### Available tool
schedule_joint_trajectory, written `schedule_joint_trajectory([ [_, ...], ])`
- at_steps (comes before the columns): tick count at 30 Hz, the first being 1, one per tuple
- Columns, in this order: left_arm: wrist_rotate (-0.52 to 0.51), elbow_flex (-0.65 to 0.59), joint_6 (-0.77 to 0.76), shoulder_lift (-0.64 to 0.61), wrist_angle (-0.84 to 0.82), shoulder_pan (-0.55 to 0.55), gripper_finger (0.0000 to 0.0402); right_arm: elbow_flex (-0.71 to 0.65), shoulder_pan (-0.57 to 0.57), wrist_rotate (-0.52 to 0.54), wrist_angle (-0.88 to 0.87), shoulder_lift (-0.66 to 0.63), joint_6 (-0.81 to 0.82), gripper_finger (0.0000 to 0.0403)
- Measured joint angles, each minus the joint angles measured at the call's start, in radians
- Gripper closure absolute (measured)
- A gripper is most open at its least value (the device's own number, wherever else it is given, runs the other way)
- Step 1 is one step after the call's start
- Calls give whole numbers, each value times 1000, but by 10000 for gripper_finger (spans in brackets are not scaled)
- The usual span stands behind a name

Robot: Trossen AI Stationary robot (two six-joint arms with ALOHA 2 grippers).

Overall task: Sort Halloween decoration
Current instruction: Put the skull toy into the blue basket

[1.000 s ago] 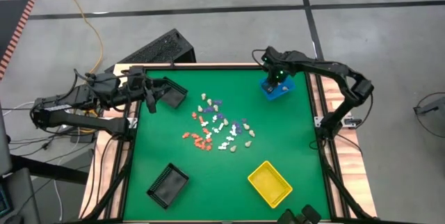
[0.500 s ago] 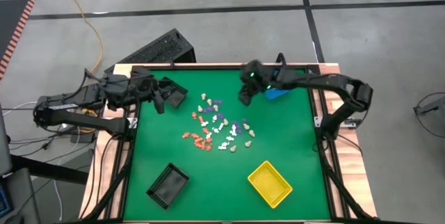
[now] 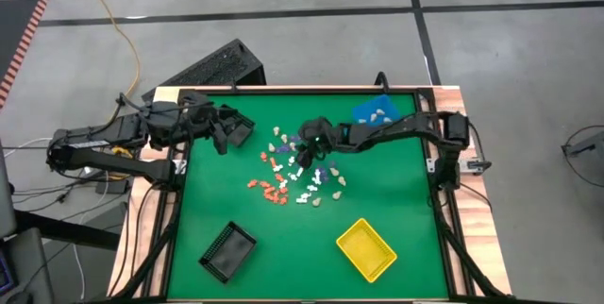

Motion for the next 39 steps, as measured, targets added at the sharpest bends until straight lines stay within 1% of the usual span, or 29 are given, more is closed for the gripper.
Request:
schedule_joint_trajectory([
  [3, 0, 0, 0, 0, 0, 0, 230, 0, 13, 57, 55, 41, -1, 201],
  [6, 2, 0, 0, 0, 0, 0, 230, 1, 11, 58, 134, 71, 10, 201],
  [14, 3, 0, 2, 0, -3, 0, 230, 2, 12, 54, 189, 136, 61, 201],
  [16, 3, 0, 5, 0, -4, 0, 230, 3, 12, 62, 178, 137, 61, 201],
  [19, 4, 0, 5, 0, -3, 0, 230, 3, 8, 104, 178, 137, 59, 201],
  [24, 5, 0, 5, 0, -3, 0, 230, 3, -6, 91, 183, 137, 73, 201],
  [30, 10, 0, 6, 0, -3, 0, 230, 3, 13, 84, 179, 137, 71, 201],
  [39, 35, 0, 6, 0, -3, 0, 230, 3, 9, 107, 178, 137, 68, 201],
])
